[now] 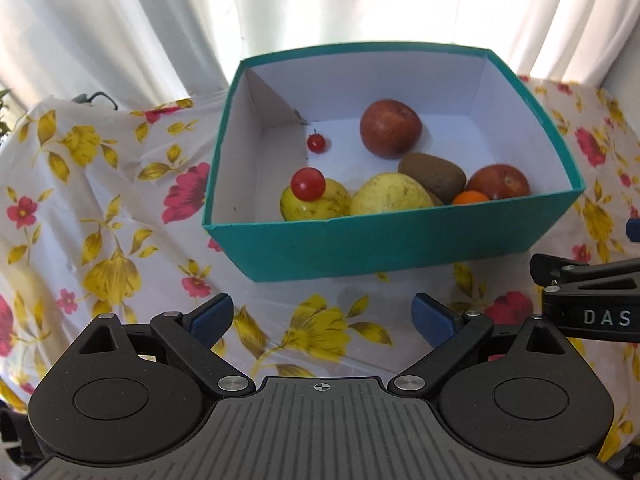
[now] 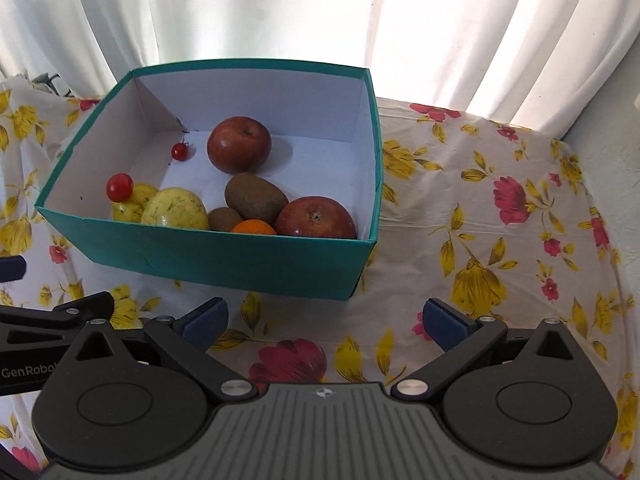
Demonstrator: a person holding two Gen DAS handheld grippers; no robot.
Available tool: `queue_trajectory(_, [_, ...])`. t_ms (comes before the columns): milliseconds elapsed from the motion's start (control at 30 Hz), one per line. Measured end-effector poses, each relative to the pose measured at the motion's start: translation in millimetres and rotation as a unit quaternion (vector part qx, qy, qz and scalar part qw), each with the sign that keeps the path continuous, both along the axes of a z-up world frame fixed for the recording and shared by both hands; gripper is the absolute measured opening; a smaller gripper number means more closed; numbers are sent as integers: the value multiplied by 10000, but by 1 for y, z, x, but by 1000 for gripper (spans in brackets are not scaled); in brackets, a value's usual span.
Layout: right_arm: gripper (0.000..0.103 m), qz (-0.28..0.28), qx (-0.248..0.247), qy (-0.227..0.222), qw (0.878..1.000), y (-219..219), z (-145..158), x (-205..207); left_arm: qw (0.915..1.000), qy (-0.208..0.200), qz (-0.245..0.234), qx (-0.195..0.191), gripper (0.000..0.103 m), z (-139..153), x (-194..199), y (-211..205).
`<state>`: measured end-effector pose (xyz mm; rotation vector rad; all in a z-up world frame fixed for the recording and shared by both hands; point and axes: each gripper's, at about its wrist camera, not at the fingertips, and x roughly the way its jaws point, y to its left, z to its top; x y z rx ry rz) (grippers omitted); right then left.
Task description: Organize fruits
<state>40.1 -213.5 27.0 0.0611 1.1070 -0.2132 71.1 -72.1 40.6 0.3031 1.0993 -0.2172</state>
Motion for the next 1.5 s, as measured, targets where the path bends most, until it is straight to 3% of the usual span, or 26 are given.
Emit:
queue_trajectory(267, [103, 98, -88, 500, 9987, 1, -5, 17, 9976, 472, 100, 498, 99, -6, 23, -10])
queue_trajectory(700, [103, 313, -226, 876, 9954, 3, -17, 42, 9943, 881, 193, 568, 99, -21, 49, -12])
queue_trajectory(1500, [103, 252, -235, 951, 9949, -4, -27, 45, 9943, 877, 150, 582, 99, -25, 49, -15])
